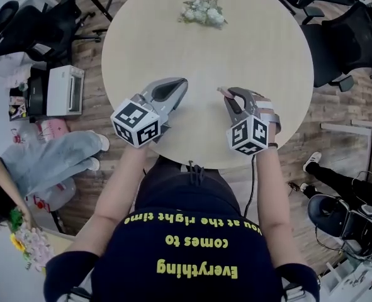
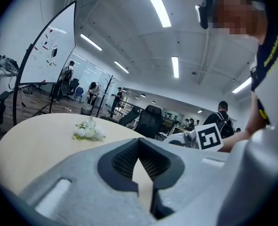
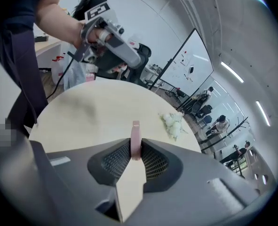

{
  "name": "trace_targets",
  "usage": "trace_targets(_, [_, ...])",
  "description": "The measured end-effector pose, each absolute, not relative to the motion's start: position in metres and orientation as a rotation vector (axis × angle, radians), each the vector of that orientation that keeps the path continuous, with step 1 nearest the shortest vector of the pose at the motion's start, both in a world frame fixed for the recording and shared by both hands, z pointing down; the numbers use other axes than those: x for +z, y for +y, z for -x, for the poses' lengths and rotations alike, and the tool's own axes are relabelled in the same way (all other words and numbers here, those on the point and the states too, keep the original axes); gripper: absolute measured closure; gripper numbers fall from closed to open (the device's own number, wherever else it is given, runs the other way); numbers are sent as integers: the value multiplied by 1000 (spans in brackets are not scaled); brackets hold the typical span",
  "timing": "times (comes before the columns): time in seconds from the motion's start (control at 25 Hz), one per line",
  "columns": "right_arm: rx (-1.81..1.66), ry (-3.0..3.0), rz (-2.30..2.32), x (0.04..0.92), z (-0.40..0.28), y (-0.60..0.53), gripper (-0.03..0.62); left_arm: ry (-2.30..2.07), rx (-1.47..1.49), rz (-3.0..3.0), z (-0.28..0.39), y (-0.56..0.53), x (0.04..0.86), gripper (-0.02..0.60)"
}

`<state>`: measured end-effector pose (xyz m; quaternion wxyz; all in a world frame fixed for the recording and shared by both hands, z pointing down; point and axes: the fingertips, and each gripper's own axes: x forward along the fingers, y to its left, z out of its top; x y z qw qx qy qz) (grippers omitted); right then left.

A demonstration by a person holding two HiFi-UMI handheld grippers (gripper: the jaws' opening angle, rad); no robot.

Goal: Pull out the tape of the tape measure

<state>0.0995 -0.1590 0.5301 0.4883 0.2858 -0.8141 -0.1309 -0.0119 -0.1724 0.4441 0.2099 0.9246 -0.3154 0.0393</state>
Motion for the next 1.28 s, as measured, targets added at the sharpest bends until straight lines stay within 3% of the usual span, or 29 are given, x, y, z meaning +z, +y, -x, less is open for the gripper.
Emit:
trace_targets(0.4, [-228,-1734,-697,640,-132,-182,508,-916,128,-2466,32,-165,474,580])
trace_targets(0.84, [-165,-1671,-753,671,-151,-208,494,-936,149,-2435,41,-166,486,580])
trace_targets(1.16, [13,-1757,-732,668,-150,-197,378,-919,143,-2438,37,-166,484,580])
trace_targets(1.28, [46,-1784,-742,660,-150,-195,376,-916,138,-2445,35,-166,483,580])
